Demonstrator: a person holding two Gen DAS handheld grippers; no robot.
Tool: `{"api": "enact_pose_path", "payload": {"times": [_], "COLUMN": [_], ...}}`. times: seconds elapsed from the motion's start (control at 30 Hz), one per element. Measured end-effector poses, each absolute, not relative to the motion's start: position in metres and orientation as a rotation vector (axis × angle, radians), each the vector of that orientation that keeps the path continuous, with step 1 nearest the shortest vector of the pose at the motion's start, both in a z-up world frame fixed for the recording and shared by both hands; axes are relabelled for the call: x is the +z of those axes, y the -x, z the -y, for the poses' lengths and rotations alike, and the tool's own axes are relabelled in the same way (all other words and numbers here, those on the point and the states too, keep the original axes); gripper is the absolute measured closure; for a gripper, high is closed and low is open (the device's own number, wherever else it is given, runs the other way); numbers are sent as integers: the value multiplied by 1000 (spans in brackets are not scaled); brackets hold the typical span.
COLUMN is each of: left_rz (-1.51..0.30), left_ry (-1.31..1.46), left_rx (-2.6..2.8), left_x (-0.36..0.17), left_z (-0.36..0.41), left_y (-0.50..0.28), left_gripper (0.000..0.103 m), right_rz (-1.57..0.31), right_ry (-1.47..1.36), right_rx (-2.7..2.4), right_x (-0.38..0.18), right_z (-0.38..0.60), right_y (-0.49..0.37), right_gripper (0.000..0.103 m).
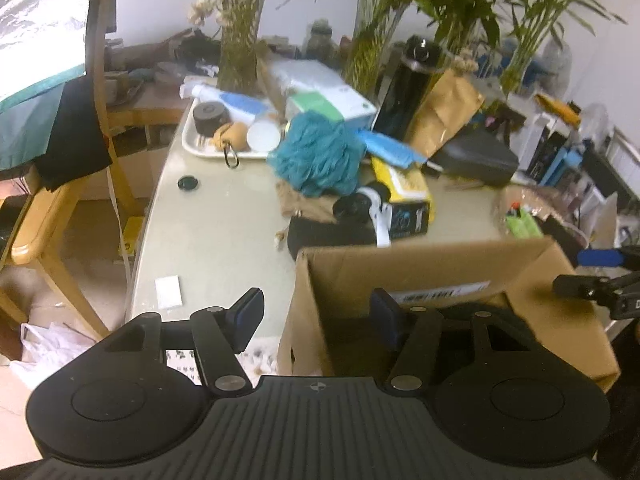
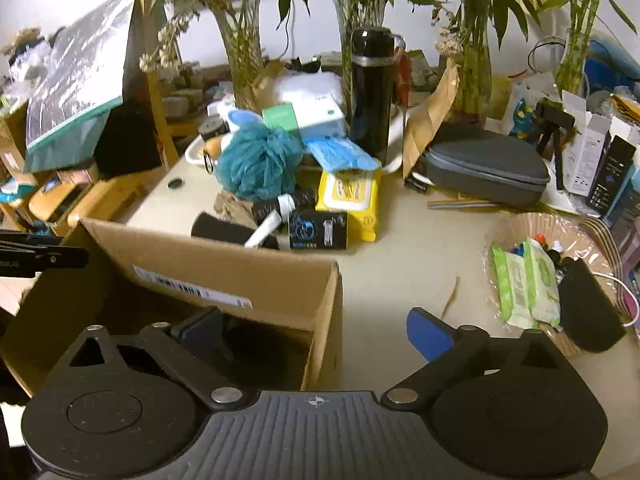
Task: Organize soft objects
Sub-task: 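Move the right gripper back to the small black printed box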
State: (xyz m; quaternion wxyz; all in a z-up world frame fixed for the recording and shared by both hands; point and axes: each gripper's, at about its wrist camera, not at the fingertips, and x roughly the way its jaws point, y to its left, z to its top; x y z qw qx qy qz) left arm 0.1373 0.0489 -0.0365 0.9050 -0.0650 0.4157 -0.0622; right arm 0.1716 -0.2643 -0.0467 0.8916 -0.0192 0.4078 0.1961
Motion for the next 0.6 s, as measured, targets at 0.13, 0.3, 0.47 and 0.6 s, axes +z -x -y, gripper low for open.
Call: {"api": "enact_pose_path", "payload": {"times": [0.13, 0.3, 0.47, 0.6], "left_rz": [-825, -772, -744, -725], "left_ry": [144, 133, 114, 90], "left_rx": [-140, -169, -169, -163], "left_x": [-26, -11, 0, 5], "left_z": [-50, -50, -52, -51], "left_y": [-143, -154, -174, -189], "left_gripper": [45, 45, 45, 45], "right_rz": [-829, -798, -759, -730], "right_ry": [9, 18, 32, 32], "right_rx": [404, 418, 432, 431], "right_x": [-44, -33, -20, -9], "right_z": [267, 264, 262, 264], "right_y": [-180, -193, -210, -231], "right_gripper": [0, 0, 0, 0]}}
